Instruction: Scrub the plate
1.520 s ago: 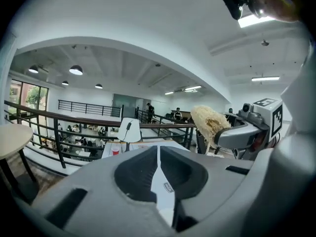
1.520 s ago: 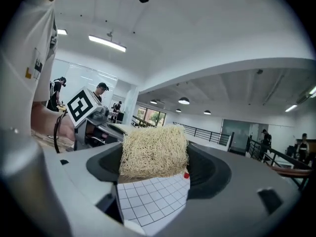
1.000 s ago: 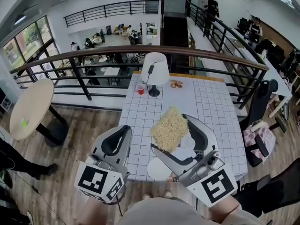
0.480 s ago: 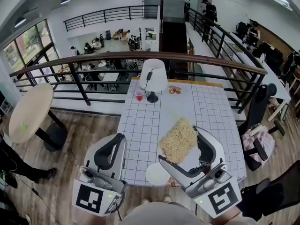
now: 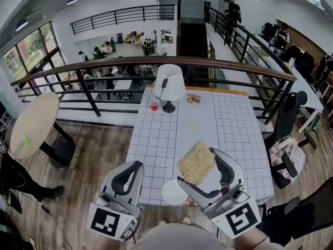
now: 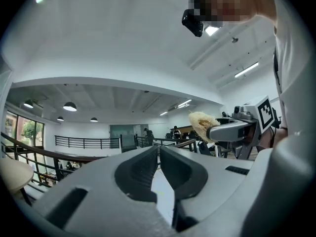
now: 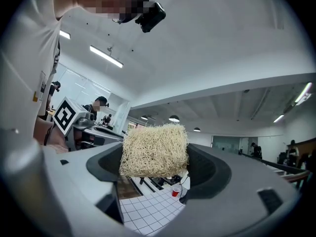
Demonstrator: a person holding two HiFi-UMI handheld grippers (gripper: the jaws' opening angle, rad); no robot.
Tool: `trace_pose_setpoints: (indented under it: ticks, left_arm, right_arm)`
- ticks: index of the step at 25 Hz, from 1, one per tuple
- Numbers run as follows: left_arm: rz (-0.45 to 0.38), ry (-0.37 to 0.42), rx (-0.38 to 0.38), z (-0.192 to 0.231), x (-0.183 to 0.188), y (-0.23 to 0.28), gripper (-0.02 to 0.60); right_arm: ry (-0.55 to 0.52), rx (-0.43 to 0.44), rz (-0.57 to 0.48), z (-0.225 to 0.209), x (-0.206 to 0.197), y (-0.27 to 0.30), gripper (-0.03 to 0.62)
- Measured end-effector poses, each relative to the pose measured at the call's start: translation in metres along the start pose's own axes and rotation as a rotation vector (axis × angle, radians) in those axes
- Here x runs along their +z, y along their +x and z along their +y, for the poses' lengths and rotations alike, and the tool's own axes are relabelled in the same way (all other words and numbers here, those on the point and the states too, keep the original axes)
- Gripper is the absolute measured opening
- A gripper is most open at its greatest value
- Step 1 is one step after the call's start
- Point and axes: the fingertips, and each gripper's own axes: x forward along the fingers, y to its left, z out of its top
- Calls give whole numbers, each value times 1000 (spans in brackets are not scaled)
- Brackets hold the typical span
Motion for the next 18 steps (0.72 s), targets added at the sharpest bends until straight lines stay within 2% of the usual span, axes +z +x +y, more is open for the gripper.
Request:
trace_pose_setpoints:
  ticks: [7, 18]
  left_arm:
    - [2, 4, 23, 1, 2, 1, 26]
    - [20, 16, 14, -11, -1, 0, 26]
  right_arm:
    - [-1, 35, 1, 2, -1, 3, 376]
    - [-9, 63, 3, 13, -8, -2, 376]
